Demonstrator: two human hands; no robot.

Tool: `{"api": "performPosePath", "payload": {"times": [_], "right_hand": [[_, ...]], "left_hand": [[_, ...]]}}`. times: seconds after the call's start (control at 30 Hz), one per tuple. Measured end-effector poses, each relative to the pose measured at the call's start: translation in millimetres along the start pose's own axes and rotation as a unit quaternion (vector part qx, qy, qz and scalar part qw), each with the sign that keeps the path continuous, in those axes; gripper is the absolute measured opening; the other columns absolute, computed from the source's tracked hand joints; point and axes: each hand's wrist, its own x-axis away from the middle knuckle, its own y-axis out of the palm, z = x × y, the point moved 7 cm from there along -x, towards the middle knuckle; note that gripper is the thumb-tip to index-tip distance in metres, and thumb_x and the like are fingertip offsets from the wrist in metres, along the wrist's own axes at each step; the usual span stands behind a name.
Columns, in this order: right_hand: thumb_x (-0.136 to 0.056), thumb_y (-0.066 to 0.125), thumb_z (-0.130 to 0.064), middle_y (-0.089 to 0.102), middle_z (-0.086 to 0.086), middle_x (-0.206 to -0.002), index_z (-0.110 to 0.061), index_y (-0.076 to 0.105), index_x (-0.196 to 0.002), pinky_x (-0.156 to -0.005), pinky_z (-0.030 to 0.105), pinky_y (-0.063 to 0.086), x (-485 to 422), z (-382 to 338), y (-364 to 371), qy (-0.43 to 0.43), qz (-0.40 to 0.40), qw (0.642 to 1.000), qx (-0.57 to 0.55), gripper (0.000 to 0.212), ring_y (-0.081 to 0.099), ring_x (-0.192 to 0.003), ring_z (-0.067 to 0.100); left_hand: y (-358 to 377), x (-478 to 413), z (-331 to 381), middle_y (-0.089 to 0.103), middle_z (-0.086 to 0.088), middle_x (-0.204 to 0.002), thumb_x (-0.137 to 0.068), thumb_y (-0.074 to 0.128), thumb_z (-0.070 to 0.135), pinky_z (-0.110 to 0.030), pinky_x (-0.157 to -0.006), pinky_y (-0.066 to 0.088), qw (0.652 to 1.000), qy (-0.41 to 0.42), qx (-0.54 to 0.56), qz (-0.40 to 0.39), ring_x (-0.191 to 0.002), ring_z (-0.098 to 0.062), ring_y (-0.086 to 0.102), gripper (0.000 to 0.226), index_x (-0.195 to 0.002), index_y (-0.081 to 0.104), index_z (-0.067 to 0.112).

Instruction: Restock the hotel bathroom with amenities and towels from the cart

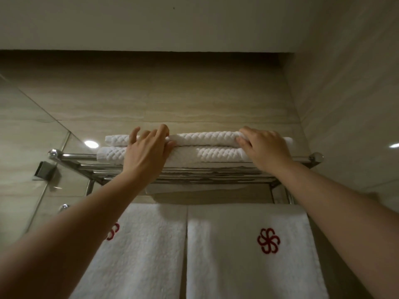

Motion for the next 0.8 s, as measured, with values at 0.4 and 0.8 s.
{"api": "performPosePath", "payload": {"times": [0.4, 0.8], "right_hand": [[-0.095, 0.026, -0.035, 0.059, 0.005, -0.105, -0.015, 0.050, -0.111, -0.088, 0.034, 0.035, 34, -5, 9, 0.041, 0.013, 0.999, 0.002, 0.036, 0.049, -0.097, 0.022], [-0.091, 0.014, -0.043, 0.035, 0.007, -0.150, -0.015, 0.047, -0.134, -0.115, 0.040, 0.010, 90, -78, -26, -0.002, -0.073, 0.997, 0.022, 0.061, 0.023, -0.142, 0.023]], "left_hand": [[16, 36, 2, 0.044, -0.010, -0.131, -0.086, 0.015, 0.059, -0.054, -0.114, 0.016, 1.000, -0.006, -0.030, -0.003, -0.129, -0.029, 0.036, 0.067, -0.131, 0.036, 0.014], [-43, 105, 37, 0.016, 0.000, -0.156, -0.094, 0.020, 0.053, -0.037, -0.118, 0.015, 0.961, 0.036, 0.098, -0.258, -0.144, -0.016, 0.012, 0.059, -0.145, 0.025, 0.022]]}}
